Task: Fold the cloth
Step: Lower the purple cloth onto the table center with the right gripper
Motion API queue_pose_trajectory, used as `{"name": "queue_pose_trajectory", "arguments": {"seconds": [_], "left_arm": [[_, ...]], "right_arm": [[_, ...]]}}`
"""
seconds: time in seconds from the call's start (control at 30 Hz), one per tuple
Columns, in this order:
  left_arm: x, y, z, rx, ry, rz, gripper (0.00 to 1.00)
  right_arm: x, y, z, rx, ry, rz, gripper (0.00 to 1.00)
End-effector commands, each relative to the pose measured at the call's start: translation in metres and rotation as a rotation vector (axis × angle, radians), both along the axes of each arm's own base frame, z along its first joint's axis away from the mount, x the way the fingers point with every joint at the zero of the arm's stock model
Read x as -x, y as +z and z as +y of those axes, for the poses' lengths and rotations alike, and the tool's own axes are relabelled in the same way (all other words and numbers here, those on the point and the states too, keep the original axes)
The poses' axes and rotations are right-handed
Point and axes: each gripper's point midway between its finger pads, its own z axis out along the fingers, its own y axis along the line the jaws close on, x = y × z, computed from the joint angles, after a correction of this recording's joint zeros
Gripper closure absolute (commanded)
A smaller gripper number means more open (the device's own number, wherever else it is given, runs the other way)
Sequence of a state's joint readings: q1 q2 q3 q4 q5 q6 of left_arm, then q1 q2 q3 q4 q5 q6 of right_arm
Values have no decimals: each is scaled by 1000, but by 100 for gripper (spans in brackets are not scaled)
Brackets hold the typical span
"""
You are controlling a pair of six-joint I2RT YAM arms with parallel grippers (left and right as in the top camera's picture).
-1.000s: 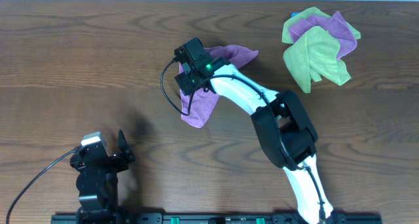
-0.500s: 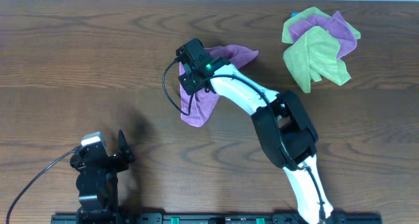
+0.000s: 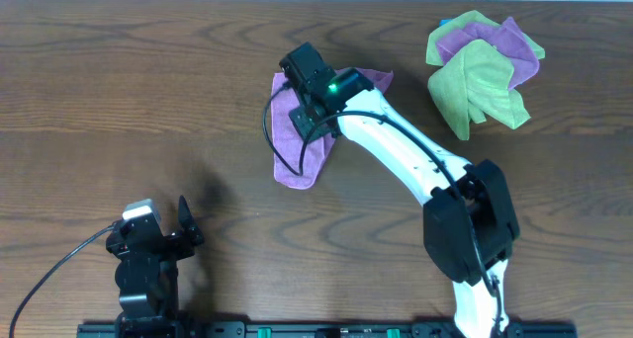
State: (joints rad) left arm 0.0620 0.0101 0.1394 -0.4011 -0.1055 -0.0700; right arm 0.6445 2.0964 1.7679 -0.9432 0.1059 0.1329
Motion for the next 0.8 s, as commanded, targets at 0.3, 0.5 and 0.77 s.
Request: {"name": "queue_pose_trajectory", "arguments": {"seconds": [0.3, 0.5, 0.77], "left_arm": [[1, -9, 2, -15, 7, 23, 5], [1, -9, 2, -15, 7, 24, 5], [1, -9, 0, -8, -2, 22, 5]], "right_arm": [[34, -7, -50, 168, -262, 122, 99], [44, 5, -64, 194, -273, 151, 99], [64, 4, -102, 189, -353, 219, 99]]}}
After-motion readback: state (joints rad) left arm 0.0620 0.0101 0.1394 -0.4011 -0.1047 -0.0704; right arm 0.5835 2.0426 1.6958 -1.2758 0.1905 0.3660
